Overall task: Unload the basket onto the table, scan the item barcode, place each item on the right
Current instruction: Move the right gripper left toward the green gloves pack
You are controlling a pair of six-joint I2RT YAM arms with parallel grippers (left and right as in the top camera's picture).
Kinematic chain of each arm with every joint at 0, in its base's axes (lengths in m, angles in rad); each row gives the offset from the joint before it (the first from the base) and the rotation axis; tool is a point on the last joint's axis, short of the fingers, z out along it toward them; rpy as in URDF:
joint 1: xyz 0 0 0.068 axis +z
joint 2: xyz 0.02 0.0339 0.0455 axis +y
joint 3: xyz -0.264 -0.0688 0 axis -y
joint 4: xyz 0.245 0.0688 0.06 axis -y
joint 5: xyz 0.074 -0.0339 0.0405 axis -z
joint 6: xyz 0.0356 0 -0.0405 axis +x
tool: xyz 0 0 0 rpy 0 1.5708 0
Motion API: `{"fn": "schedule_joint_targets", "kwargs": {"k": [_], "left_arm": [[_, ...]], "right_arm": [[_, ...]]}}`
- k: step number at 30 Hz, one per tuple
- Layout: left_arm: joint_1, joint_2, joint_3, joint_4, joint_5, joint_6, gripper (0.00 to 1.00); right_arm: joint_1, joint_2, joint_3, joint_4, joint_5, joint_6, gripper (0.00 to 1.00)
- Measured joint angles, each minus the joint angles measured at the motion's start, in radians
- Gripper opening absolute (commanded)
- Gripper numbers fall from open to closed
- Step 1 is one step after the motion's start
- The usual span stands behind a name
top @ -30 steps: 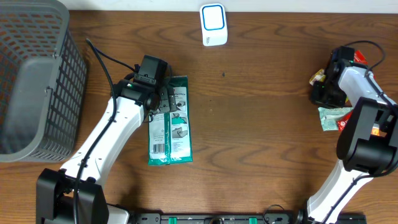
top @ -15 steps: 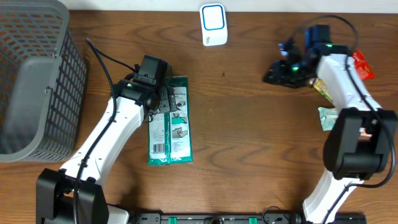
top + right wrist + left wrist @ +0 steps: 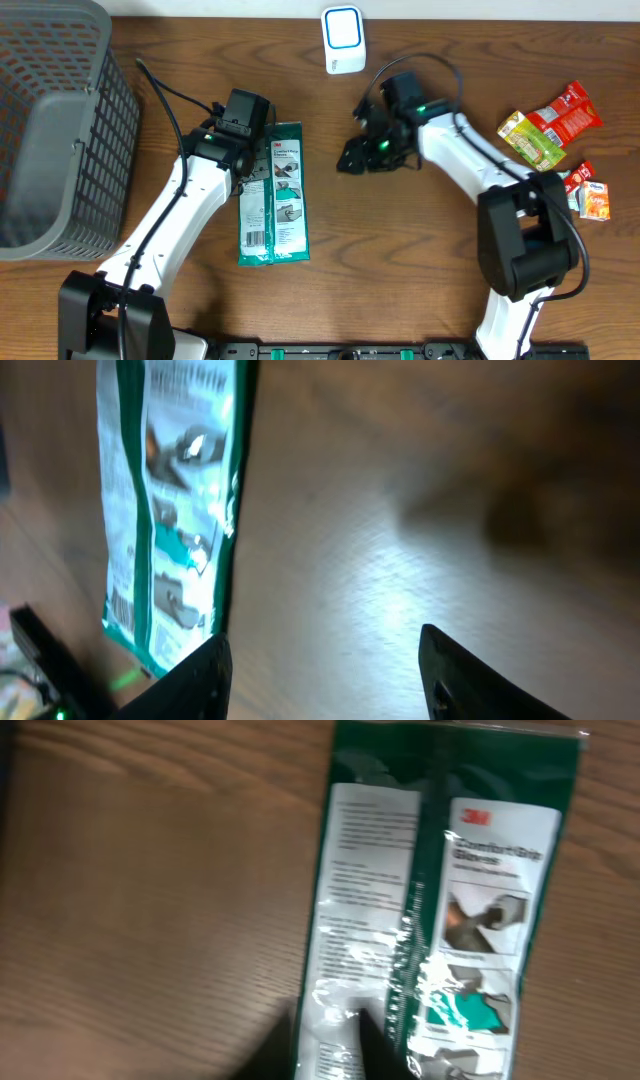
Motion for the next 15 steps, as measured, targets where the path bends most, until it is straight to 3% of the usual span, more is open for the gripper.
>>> {"fn": "schedule_joint_targets", "kwargs": {"k": [11, 15], "left_arm": [[0.060, 0.187, 0.000, -0.092, -0.046, -0.040, 0.08], [0.088, 0.271, 0.000, -0.092, -0.001, -0.019, 0.07]], "right_arm": [[0.109, 0.000, -0.202, 0.340, -0.044, 0.197, 0.55], [0.134, -0.001, -0.214, 0.368, -0.059, 0.239, 0.54]]}}
